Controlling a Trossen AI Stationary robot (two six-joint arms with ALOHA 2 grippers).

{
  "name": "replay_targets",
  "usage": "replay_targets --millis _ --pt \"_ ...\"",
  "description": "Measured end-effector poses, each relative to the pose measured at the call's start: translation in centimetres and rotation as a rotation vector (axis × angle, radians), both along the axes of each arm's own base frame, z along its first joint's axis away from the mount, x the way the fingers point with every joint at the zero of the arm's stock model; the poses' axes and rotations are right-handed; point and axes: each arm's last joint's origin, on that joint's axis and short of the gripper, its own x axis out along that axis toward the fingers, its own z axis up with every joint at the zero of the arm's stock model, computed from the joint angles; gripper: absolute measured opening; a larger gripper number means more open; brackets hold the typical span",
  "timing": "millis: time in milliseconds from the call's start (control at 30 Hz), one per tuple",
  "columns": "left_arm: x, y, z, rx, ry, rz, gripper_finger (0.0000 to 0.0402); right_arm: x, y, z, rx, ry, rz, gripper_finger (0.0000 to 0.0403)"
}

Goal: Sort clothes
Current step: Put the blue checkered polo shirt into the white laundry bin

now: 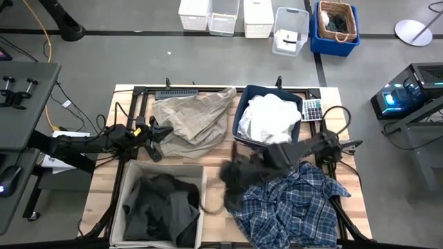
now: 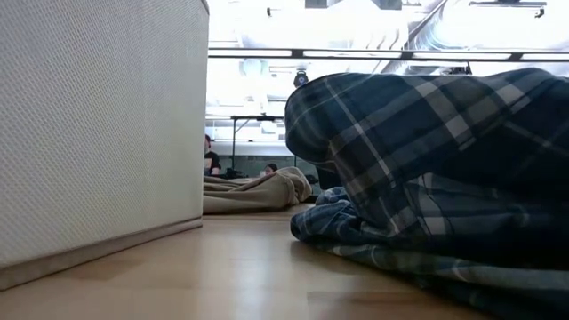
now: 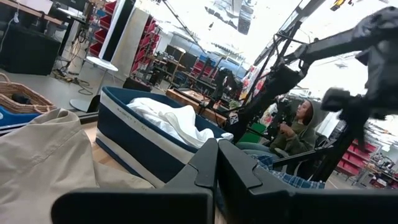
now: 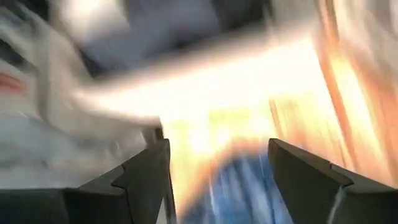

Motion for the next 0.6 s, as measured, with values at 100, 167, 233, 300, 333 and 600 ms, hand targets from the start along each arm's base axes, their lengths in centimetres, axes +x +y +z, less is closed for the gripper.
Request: replay_targets --millis 100,167,233,300,333,600 --pt "0.0 0.0 0.0 0.000 0.001 0.000 0.0000 -3.3 3.1 -1.9 0.004 0.261 -0.042 0.0266" --pt "0.0 0.0 0.0 0.000 0.000 0.000 0.0000 -4.8 6.0 -4.4 0.001 0.404 -0.041 0.0266" --pt "0.0 0.0 0.0 0.000 0.001 0.000 0.0000 -6.5 8.5 -6.9 -0.017 0.514 -0.069 0.0266" --pt "0.0 0.0 0.0 0.000 0.000 0.000 0.0000 -8.5 10.2 -8.6 -0.035 0.615 -0.096 0.0266" --pt "0.0 0.0 0.0 0.000 0.001 0.000 0.0000 -9.4 10.7 -9.6 -0.048 0.667 -0.101 0.0266" --pt "0.0 0.0 0.0 0.000 0.000 0.000 0.0000 -11.1 6.8 -15.0 -0.033 0.661 -0.202 0.0266"
